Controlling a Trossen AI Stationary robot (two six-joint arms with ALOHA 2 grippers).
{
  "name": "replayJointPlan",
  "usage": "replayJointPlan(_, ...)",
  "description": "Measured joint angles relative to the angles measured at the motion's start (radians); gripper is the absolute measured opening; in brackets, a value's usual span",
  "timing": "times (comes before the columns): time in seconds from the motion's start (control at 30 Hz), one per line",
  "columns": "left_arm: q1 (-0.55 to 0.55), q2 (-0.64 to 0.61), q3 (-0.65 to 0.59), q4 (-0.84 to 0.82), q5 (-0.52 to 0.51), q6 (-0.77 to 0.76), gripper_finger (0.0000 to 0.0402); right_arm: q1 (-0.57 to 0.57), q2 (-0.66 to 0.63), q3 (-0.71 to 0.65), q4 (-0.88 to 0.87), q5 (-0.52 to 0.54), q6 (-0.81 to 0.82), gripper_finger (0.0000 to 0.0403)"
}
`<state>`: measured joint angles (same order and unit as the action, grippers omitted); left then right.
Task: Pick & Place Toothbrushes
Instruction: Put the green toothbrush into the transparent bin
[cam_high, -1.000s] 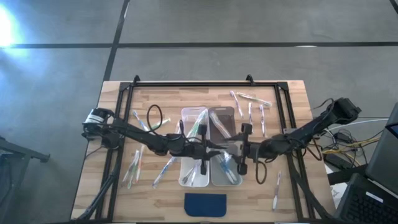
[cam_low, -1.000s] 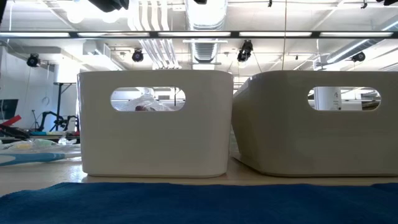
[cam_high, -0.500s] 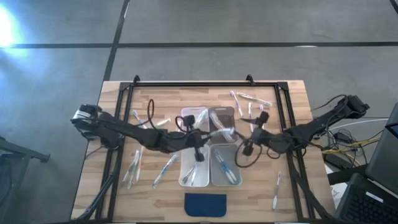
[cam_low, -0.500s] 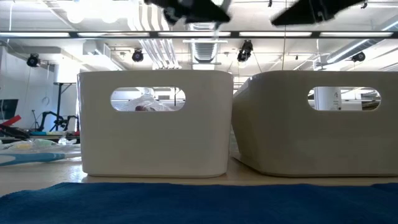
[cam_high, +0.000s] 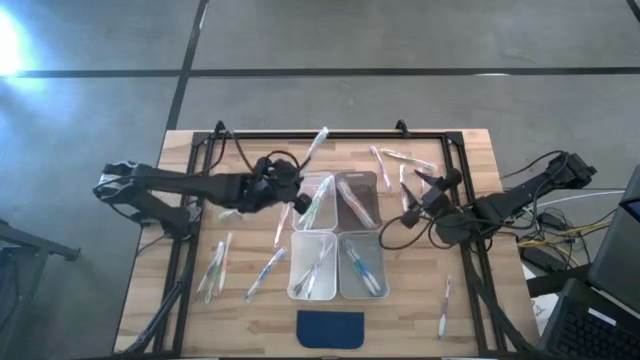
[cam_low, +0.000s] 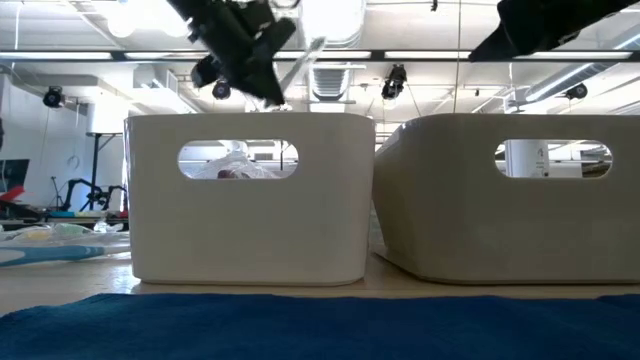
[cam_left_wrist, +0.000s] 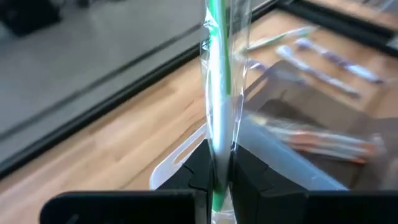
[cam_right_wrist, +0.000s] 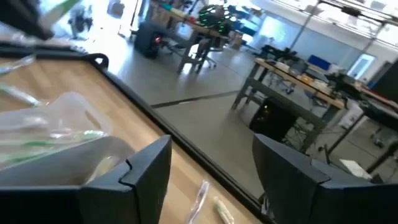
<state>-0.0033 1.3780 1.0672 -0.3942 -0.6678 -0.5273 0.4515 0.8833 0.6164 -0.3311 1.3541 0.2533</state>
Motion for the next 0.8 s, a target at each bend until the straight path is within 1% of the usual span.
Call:
replayJointPlan(0.07, 0.025, 0.008, 0.000, -0.015, 0.035, -0.044, 0.0032, 0.000, -0.015, 0.000, -0.049, 0.017, 0.068, 0.0211)
replayJointPlan(0.23, 0.064, 0.030, 0.012, -0.031, 0.184, -0.098, 0.0032, 0.000, -0.063, 0.000, -0.195, 0.019, 0.255, 0.0202)
replayJointPlan(0.3, 0.068, 0.036, 0.031, -0.059, 0.221, -0.124, 0.0032, 0.000, -0.083, 0.000, -0.255, 0.019, 0.317, 0.0199)
replayJointPlan(0.4, 0.067, 0.047, 0.078, -0.136, 0.237, -0.160, 0.0032, 0.000, -0.106, 0.000, -0.323, 0.018, 0.388, 0.0196)
replayJointPlan(0.5, 0.060, 0.066, 0.146, -0.225, 0.239, -0.184, 0.0032, 0.000, -0.120, -0.002, -0.346, 0.011, 0.402, 0.0192)
replayJointPlan(0.63, 0.060, 0.119, 0.285, -0.371, 0.239, -0.204, 0.0032, 0.000, -0.124, -0.003, -0.346, 0.005, 0.402, 0.0186)
replayJointPlan(0.8, 0.051, 0.227, 0.458, -0.564, 0.237, -0.229, 0.0032, 0.000, -0.122, -0.004, -0.346, -0.020, 0.401, 0.0177)
